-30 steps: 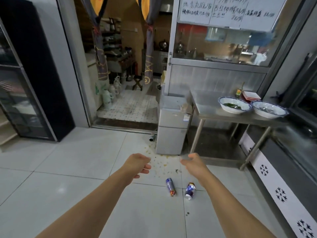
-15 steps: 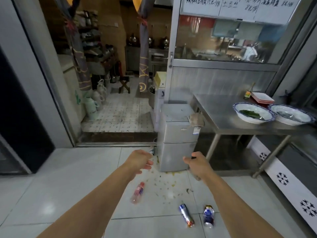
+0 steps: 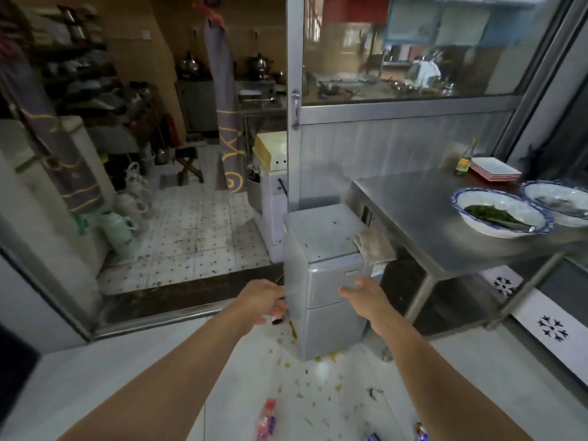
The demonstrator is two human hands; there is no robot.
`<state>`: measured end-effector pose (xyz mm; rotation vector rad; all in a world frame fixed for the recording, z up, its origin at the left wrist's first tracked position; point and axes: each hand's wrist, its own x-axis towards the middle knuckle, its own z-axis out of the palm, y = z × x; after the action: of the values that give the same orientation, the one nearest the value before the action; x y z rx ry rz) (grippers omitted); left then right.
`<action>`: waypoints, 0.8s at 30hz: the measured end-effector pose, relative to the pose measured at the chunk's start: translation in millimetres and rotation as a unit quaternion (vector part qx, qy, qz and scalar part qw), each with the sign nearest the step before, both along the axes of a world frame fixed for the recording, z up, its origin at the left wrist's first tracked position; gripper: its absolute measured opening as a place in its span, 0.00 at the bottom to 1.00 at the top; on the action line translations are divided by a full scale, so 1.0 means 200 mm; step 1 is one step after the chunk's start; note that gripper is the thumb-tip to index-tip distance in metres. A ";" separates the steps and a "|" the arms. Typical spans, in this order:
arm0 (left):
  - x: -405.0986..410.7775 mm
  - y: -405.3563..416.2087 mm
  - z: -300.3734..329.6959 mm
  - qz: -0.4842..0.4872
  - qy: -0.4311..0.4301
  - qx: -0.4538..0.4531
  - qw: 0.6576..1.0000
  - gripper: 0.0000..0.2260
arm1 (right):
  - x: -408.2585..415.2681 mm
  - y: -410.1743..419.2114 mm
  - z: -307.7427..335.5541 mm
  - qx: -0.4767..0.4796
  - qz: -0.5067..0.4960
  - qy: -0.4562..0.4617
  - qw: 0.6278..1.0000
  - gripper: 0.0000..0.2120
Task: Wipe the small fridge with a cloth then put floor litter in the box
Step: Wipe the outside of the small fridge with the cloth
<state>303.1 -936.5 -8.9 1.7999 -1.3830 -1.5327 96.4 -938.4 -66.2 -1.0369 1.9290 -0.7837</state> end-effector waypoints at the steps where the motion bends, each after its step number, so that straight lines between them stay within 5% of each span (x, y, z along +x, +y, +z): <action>1: 0.00 -0.10 0.00 -0.006 0.005 0.003 1.000 0.05 | 0.01 -0.10 -0.01 0.004 -0.003 -0.006 1.000 0.28; 4: 0.02 -0.41 0.00 -0.018 0.024 0.010 1.000 0.03 | 0.03 -0.38 -0.01 0.002 -0.020 0.000 1.000 0.26; 7: 0.04 -0.71 -0.02 -0.054 0.015 0.026 0.998 0.06 | 0.05 -0.62 -0.04 0.011 -0.043 0.022 0.999 0.09; 9: 0.05 -0.91 -0.05 -0.079 0.026 0.028 0.996 0.09 | 0.07 -0.77 -0.06 0.012 -0.064 0.030 0.997 0.06; 13: 0.09 -1.35 -0.11 -0.147 0.033 0.037 0.988 0.07 | 0.15 -1.04 -0.11 0.040 -0.126 0.044 0.990 0.22; 18: 0.12 -1.81 -0.16 -0.275 0.000 0.044 0.961 0.04 | 0.29 -1.25 -0.18 0.055 -0.242 0.031 0.968 0.15; 24: 0.02 -2.20 -0.25 -0.320 -0.011 0.050 0.946 0.11 | 0.34 -1.40 -0.23 0.077 -0.344 -0.014 0.936 0.28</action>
<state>306.9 -1377.4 -59.6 1.4890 -2.0706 -1.9148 164.3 -1218.1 -113.2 -0.2292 2.3044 -0.9870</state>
